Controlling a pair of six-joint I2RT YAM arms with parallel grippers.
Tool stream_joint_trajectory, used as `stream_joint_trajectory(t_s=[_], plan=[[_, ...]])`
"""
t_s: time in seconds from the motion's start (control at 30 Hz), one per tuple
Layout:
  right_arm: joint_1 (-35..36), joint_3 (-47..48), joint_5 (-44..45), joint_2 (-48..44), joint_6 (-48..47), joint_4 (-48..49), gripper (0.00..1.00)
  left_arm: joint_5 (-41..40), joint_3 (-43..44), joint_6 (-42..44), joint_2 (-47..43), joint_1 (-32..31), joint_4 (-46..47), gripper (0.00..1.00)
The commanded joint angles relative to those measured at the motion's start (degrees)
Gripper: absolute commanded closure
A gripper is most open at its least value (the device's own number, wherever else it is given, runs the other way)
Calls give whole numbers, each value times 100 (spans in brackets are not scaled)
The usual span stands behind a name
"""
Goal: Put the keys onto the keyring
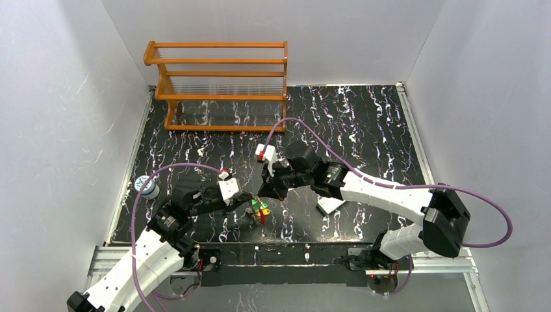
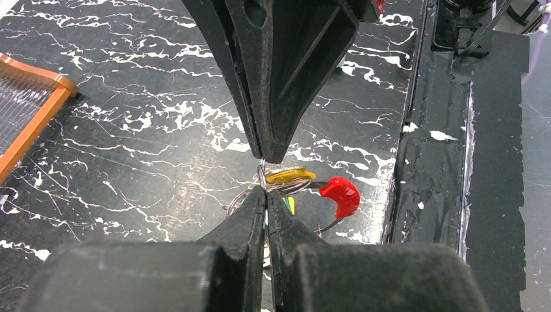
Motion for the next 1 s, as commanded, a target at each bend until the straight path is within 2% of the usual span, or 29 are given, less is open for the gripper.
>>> stream_joint_trajectory(t_s=[0.0,0.77,0.8,0.9,0.97], plan=[[-5,121,256,38,3,0,99,216,19,2,-99,-34,144,100],[-5,19,322,-160,-57,36,99,199,-17,-7,-197,-34,192,100],[-5,-6,276,-220,-105,81,91,202,-17,-7,-192,-34,197,100],[-5,-203,161,-539,-223,344,58,198,-17,-7,-204,-34,194,100],[-7,-397,173,-789,-262,697,48,202,-17,-7,-218,-34,197,100]])
